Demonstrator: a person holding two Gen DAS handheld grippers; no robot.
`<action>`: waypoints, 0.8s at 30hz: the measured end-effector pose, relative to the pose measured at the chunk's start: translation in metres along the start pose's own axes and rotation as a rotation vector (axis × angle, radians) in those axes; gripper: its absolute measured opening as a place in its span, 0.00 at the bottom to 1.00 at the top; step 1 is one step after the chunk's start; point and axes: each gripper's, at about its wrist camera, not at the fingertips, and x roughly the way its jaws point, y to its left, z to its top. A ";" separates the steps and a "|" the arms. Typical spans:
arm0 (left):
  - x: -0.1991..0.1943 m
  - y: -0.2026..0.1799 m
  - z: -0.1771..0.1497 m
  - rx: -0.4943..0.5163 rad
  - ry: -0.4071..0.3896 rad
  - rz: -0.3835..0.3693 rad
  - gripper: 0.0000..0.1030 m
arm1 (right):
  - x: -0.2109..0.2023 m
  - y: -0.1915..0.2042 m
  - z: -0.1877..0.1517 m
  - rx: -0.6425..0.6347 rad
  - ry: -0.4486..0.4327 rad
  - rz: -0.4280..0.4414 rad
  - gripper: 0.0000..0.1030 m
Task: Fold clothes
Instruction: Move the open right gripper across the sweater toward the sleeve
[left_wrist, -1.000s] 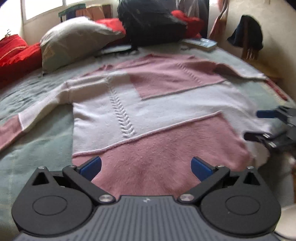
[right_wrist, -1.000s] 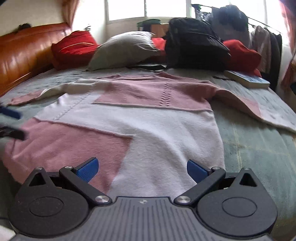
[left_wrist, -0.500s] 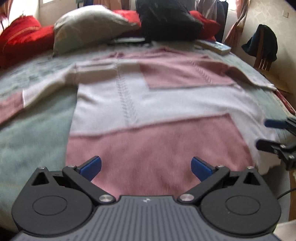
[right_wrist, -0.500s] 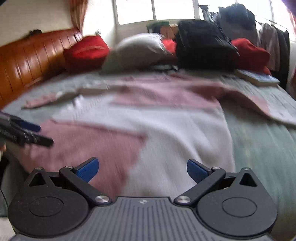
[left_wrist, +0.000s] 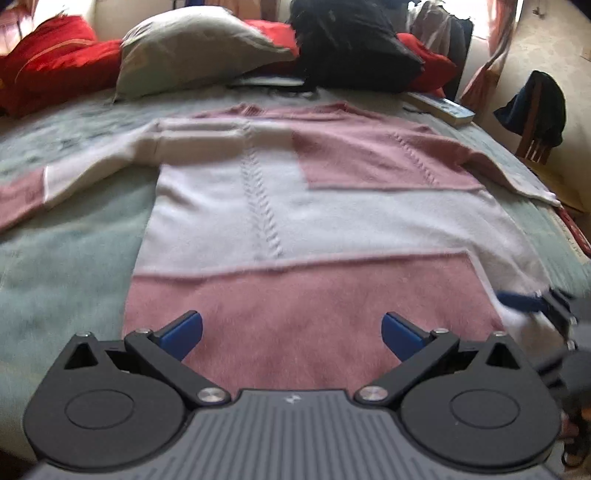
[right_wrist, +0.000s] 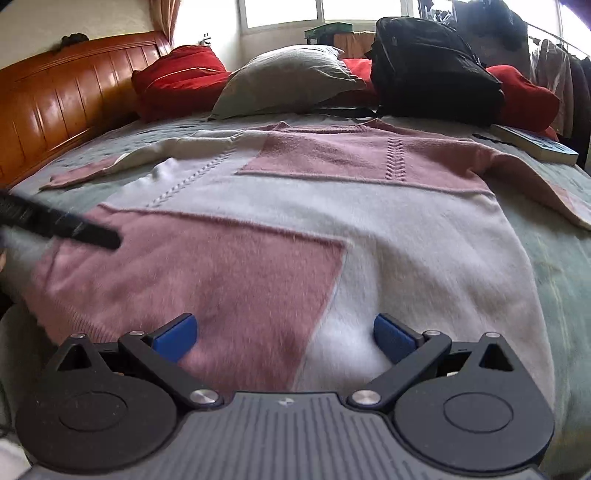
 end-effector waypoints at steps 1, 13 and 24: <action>0.002 -0.002 0.006 0.013 -0.009 -0.013 0.99 | 0.000 0.001 0.001 -0.001 0.001 -0.003 1.00; 0.085 0.007 0.058 0.082 0.037 0.006 0.99 | 0.004 0.009 0.008 -0.028 0.062 -0.054 1.00; 0.045 0.015 0.036 0.124 -0.051 -0.040 0.99 | -0.014 0.001 0.046 -0.051 0.065 0.020 1.00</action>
